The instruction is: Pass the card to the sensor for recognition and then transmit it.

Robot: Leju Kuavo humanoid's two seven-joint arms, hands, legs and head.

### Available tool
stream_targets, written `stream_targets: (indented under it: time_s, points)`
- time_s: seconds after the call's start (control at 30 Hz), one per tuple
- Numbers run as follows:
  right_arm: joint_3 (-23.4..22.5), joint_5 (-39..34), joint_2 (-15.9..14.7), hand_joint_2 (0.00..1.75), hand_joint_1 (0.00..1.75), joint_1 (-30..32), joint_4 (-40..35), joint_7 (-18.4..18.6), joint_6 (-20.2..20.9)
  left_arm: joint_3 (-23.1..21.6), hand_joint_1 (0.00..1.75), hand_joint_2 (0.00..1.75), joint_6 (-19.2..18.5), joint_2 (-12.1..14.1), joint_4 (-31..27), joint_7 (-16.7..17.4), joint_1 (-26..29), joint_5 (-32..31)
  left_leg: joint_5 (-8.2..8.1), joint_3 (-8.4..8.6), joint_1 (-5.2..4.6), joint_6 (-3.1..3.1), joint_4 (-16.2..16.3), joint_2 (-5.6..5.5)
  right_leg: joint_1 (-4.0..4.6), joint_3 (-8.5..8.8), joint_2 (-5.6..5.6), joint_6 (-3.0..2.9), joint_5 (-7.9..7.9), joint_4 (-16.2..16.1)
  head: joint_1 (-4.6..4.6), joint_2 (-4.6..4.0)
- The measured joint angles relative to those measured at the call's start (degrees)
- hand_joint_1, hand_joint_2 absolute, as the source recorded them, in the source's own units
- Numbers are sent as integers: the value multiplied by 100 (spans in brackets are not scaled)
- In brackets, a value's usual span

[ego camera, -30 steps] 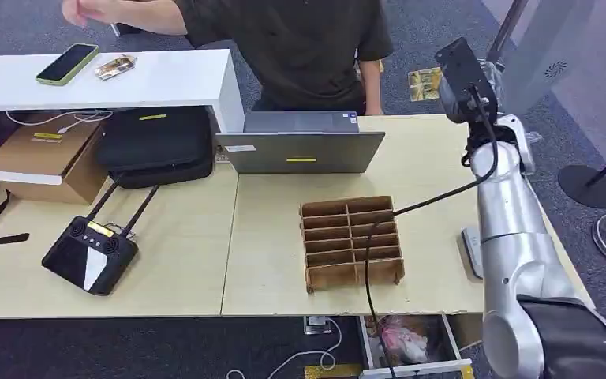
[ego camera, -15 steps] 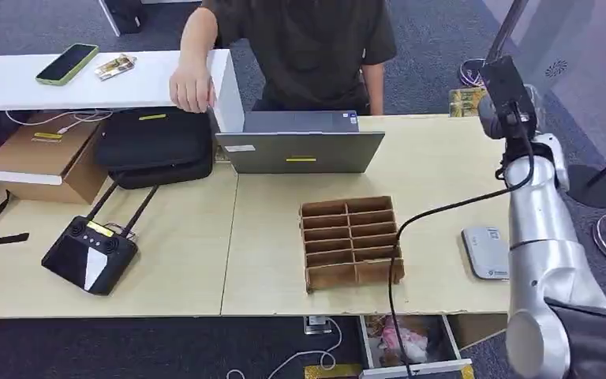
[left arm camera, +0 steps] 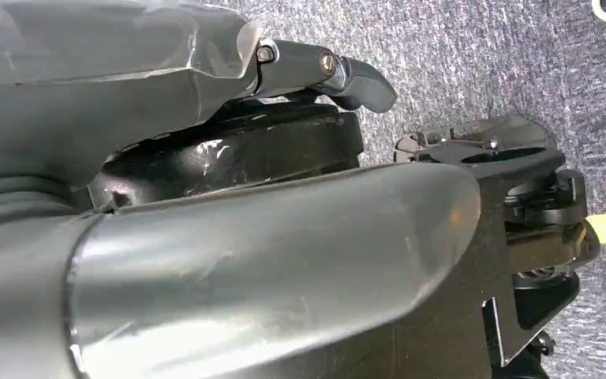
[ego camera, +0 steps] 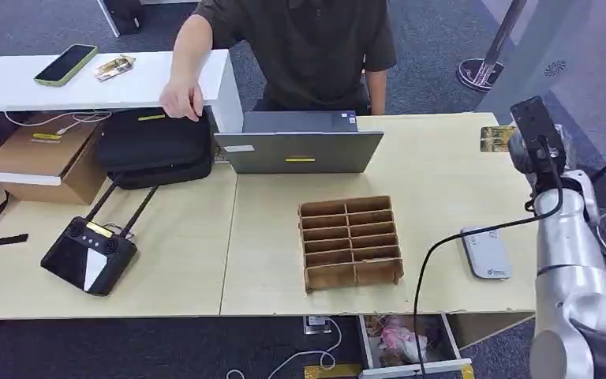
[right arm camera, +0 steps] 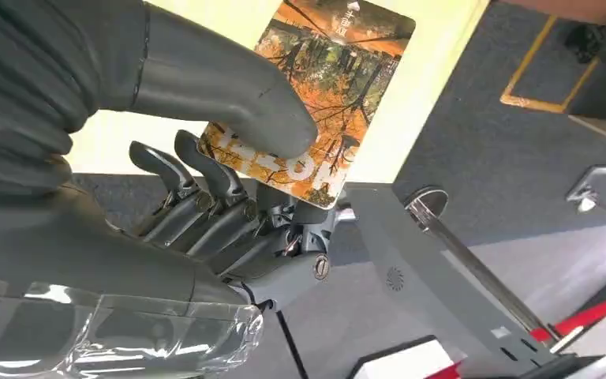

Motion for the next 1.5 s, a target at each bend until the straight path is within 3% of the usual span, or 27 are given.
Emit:
stream_targets:
  time_s: [0.87, 1.23, 1.5]
  points:
    - [-505, -168, -262, 175, 175, 981, 297, -61, -26, 107, 0, 0, 46, -7, 0, -68, 10, 136, -1, -2, 1, 1, 0, -4, 0, 1, -5, 2, -1, -1, 0, 0]
    - [-883, -101, -256, 175, 175, 1778, -104, 83, -15, 114, 0, 0, 68, -20, 0, -70, 12, 164, -2, -9, 0, 1, -3, -15, 0, 0, -16, 3, -3, -1, 0, 0]
    - [-1119, -13, -317, 175, 175, 1997, -192, 94, 276, 114, 0, 0, 109, -31, 0, -68, 13, 175, -2, -7, 0, 2, -3, -8, 0, 1, -9, 3, -3, -2, 0, 0]
